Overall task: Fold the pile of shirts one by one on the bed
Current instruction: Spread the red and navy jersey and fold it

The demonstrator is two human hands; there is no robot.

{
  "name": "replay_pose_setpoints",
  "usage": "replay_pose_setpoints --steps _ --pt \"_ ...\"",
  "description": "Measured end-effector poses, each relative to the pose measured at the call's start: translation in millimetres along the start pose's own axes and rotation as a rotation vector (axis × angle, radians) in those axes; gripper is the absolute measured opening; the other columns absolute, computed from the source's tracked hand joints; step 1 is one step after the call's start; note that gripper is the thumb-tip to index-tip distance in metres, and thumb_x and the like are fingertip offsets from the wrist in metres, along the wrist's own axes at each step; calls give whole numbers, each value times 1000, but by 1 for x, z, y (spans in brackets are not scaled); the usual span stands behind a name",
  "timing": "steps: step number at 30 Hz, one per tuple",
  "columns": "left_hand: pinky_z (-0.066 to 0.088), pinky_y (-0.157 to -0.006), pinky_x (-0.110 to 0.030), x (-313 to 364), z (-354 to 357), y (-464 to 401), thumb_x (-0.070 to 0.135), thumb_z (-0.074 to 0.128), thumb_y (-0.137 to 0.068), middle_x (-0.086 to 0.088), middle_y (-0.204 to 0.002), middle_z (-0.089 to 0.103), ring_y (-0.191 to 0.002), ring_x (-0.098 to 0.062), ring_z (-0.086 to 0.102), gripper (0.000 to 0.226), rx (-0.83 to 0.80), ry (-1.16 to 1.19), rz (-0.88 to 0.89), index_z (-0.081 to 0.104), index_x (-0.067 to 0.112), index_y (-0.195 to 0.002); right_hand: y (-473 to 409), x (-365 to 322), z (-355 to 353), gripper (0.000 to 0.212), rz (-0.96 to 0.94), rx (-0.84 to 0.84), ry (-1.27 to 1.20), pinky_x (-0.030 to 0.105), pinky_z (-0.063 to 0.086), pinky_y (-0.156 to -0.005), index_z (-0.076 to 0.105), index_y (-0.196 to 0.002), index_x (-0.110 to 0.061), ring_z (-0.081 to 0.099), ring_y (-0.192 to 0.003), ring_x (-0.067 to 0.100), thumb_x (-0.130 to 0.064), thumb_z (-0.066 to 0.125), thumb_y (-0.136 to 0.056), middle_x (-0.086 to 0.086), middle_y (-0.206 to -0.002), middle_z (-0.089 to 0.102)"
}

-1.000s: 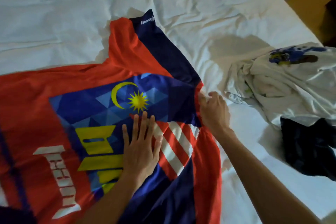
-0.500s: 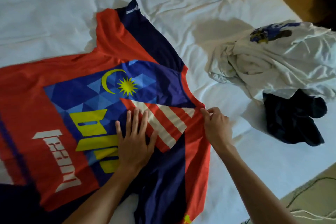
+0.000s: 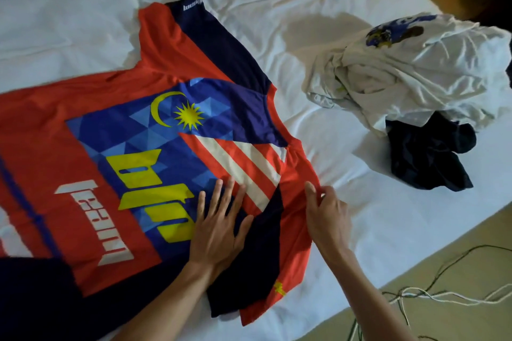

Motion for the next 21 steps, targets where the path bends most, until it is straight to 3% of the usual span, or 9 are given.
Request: replay_pose_setpoints --steps 3,5,8,10,13,15,17,19,21 --pt "11 -120 -54 3 4 5 53 20 -102 -6 -163 23 -152 -29 17 66 -32 10 -16 33 17 -154 35 17 9 57 70 -69 15 40 49 -73 57 -95 -15 63 -89 35 -70 49 -86 10 -87 67" --pt "12 -120 -55 4 7 7 52 22 -101 -7 -163 23 -152 -30 16 66 -54 -6 -24 32 16 -155 53 20 20 53 68 -136 60 38 48 -72 56 -90 -14 61 -87 32 -67 58 -82 7 -86 66" --pt "13 -120 -57 5 9 10 52 23 -101 -7 -164 22 -152 -29 14 65 -71 -1 -28 29 17 -156 64 31 25 30 52 -241 -11 34 37 -64 57 -78 -13 57 -78 31 -40 67 -85 3 -73 62" --pt "12 -120 -57 4 12 11 52 24 -101 -6 -164 21 -153 -28 13 65 -68 24 -39 27 19 -157 60 49 7 26 75 -146 -110 32 24 -58 53 -67 -16 50 -66 29 -23 70 -86 -5 -57 50" --pt "16 -119 -58 6 10 15 52 28 -100 -8 -163 24 -152 -30 17 65 -31 29 -41 29 19 -156 74 61 -12 10 76 12 -232 32 27 -58 64 -82 -12 55 -65 31 -18 70 -88 -9 -58 51" --pt "12 -120 -57 6 12 17 53 28 -99 -7 -164 20 -153 -28 13 66 -37 28 -47 26 20 -157 97 57 -5 16 93 -16 -298 32 39 -60 64 -93 -20 60 -65 20 -33 73 -87 -9 -63 59" --pt "10 -121 -57 6 12 17 53 27 -99 -6 -165 17 -153 -27 10 66 -44 30 -57 24 21 -157 117 56 4 26 145 -76 -342 26 44 -57 60 -87 -23 58 -62 10 -45 74 -84 -7 -64 61" --pt "10 -121 -58 6 14 17 54 25 -100 -5 -166 15 -153 -27 8 67 -60 30 -60 22 21 -158 128 60 13 23 164 -154 -332 20 40 -51 57 -80 -19 54 -57 11 -33 75 -82 -4 -63 59" --pt "9 -121 -58 5 16 18 54 23 -100 -4 -166 13 -154 -27 7 67 -67 32 -63 21 22 -158 133 67 20 15 196 -227 -348 25 44 -50 56 -81 -18 56 -59 20 -11 69 -79 3 -66 61"
Point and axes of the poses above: each hand's wrist, its own y-axis away from the middle knuckle, its own z-axis out of the palm, x = y × z, the point moved 10 cm from there along -y, towards the middle knuckle
